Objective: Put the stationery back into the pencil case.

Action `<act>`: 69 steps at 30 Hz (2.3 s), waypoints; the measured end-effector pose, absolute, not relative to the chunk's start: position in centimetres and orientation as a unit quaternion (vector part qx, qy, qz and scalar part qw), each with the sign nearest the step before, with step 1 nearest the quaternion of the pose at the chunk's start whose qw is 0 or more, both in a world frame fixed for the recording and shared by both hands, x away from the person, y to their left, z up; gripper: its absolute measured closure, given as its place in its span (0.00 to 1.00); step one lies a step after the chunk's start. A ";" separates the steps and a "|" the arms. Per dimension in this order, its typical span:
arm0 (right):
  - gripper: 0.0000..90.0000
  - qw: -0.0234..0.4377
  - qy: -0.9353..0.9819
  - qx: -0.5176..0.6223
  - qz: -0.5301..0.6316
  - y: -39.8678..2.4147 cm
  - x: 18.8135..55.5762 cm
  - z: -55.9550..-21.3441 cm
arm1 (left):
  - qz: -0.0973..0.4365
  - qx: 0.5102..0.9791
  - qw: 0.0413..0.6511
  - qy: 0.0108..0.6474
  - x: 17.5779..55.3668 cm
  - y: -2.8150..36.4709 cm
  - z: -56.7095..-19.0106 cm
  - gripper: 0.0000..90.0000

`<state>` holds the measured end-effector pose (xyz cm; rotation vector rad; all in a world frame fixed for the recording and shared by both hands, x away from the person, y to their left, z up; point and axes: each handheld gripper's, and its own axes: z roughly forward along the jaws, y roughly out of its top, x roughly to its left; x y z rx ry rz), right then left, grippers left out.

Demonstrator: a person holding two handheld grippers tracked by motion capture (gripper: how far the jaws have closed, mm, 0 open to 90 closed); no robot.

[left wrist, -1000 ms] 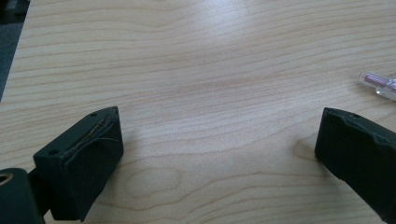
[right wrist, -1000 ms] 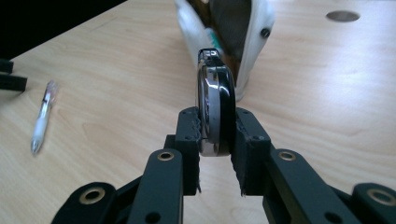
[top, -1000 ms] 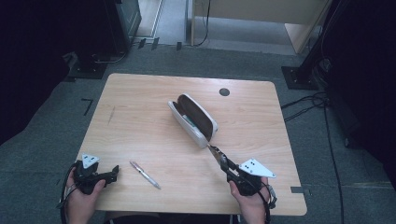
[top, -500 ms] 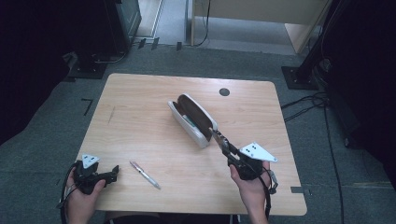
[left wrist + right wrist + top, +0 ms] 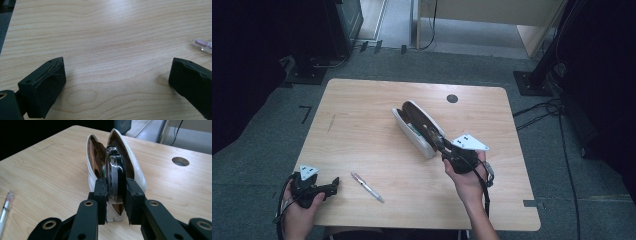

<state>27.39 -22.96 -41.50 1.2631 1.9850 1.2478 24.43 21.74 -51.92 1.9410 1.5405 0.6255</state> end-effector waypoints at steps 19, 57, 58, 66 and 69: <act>0.82 0.197 0.758 0.457 0.421 -19.6 33.8 -41.8 | 0.234 0.729 0.287 0.576 24.4 21.8 -51.9 0.01; 0.79 0.197 0.749 0.412 0.481 -18.2 27.7 -41.3 | 0.234 0.727 0.289 0.577 24.4 21.7 -51.9 0.01; 0.79 0.197 0.749 0.412 0.481 -18.2 27.7 -41.3 | 0.234 0.727 0.289 0.577 24.4 21.7 -51.9 0.01; 0.78 0.168 0.760 0.392 0.491 -16.0 24.9 -43.6 | 0.234 0.728 0.288 0.577 24.4 21.8 -51.9 0.01; 0.78 0.155 0.766 0.384 0.492 -14.9 24.1 -44.5 | 0.234 0.728 0.288 0.577 24.4 21.8 -51.9 0.01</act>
